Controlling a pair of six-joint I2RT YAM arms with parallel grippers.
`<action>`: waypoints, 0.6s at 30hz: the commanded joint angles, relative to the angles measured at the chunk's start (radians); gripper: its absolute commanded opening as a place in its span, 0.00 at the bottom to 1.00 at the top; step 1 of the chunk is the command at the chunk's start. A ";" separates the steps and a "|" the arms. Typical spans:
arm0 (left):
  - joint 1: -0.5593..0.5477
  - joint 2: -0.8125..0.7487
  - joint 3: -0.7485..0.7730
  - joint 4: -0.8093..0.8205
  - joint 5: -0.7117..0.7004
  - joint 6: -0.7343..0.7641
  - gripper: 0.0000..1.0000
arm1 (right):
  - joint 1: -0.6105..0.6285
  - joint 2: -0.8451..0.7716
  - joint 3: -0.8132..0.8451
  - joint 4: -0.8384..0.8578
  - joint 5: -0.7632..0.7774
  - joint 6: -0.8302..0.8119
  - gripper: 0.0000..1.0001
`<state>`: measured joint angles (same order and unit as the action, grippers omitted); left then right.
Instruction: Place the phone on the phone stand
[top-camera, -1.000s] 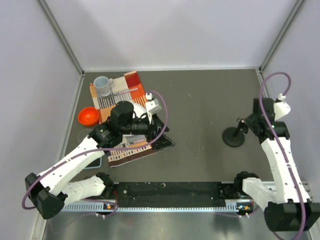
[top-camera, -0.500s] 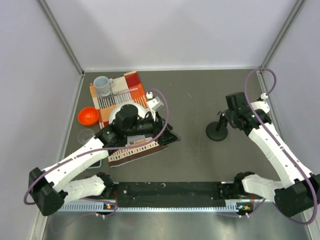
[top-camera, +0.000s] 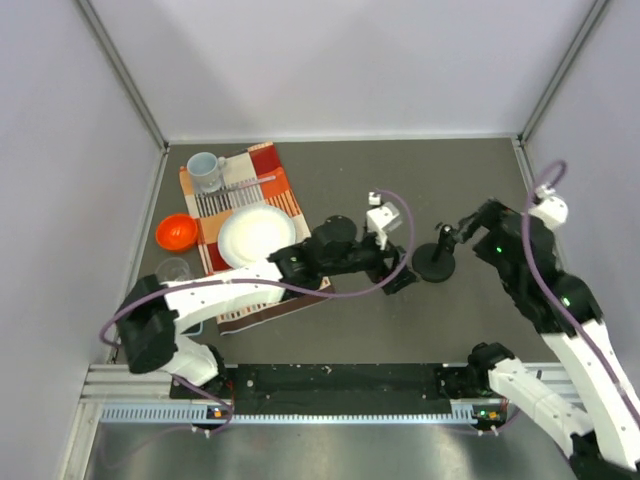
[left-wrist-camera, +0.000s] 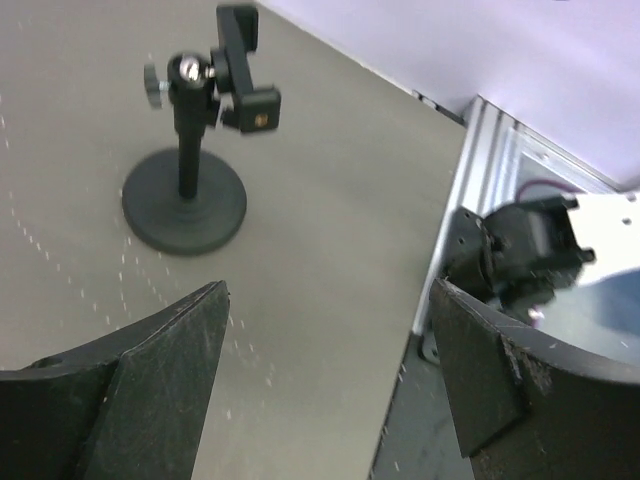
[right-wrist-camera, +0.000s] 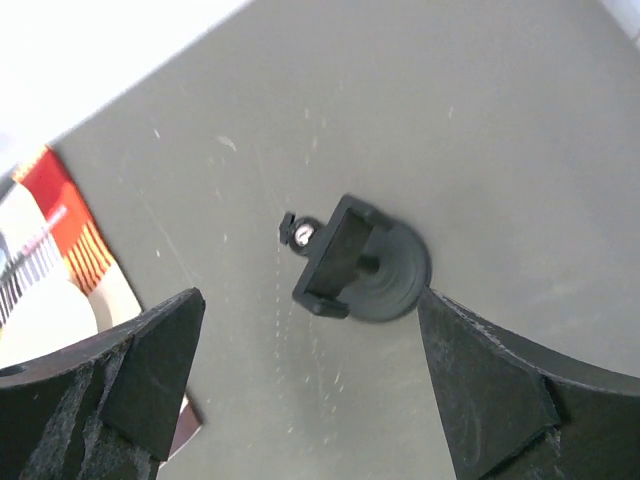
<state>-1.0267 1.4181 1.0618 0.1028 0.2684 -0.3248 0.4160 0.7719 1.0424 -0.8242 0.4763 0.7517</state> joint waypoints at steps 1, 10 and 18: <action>-0.073 0.136 0.092 0.244 -0.205 0.096 0.86 | 0.004 -0.155 -0.050 0.046 0.154 -0.258 0.89; -0.136 0.424 0.277 0.394 -0.377 0.116 0.76 | -0.013 -0.200 -0.059 0.063 0.168 -0.288 0.90; -0.139 0.541 0.372 0.413 -0.423 0.112 0.61 | -0.016 -0.233 -0.071 0.066 0.177 -0.342 0.89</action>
<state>-1.1614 1.9320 1.3563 0.4236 -0.1024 -0.2253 0.4072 0.5583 0.9756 -0.7918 0.6338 0.4526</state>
